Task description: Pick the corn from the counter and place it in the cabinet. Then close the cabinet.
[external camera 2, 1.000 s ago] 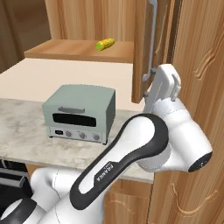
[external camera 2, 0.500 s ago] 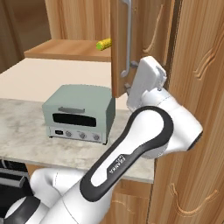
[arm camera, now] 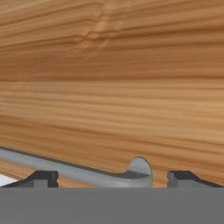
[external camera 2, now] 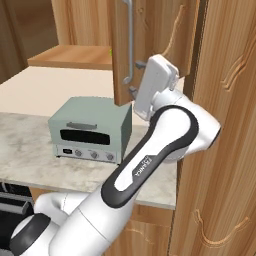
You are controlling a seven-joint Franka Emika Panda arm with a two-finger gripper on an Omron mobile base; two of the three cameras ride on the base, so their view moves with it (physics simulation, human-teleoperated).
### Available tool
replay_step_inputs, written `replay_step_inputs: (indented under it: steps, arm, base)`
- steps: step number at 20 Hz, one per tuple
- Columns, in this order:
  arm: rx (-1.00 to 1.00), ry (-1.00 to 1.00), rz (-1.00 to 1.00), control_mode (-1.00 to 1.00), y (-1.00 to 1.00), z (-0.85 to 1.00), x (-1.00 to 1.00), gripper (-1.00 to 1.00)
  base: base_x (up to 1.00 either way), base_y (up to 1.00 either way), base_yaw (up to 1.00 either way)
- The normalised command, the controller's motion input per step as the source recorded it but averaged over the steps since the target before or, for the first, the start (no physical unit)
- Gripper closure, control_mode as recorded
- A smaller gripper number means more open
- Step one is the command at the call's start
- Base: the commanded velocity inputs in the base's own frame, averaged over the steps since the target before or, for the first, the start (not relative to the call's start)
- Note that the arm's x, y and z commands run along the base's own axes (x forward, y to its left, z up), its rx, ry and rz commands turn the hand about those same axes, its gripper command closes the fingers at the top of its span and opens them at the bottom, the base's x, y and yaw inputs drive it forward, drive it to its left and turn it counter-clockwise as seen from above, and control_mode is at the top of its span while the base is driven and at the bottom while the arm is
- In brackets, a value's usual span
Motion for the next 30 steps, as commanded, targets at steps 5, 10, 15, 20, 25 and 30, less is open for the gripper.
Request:
replay_step_inputs:
  steps: [5, 10, 15, 20, 25, 30]
  arm:
    - [0.0, 0.0, 0.0, -1.0, 0.47, 0.0, 0.0, -1.0]
    - [-0.01, 0.0, 0.0, -1.0, 0.54, 0.0, 0.0, -1.0]
    - [0.0, 0.0, -0.01, -1.0, 0.49, 0.01, 0.09, -1.0]
    - [0.0, 0.14, -0.06, -1.0, 0.08, 0.08, 0.34, -1.0]
    - [0.01, 0.22, -0.04, -1.0, -0.13, 0.0, 0.47, -1.0]
    - [0.02, 0.28, -0.06, -1.0, -0.15, -0.06, 0.88, -1.0]
  base:
    - [0.0, 0.0, 0.0]
    - [0.0, 0.0, 0.0]
    - [0.0, 0.0, 0.0]
    - [0.0, 0.0, 0.0]
    - [0.0, 0.0, 0.0]
    - [0.0, 0.0, 0.0]
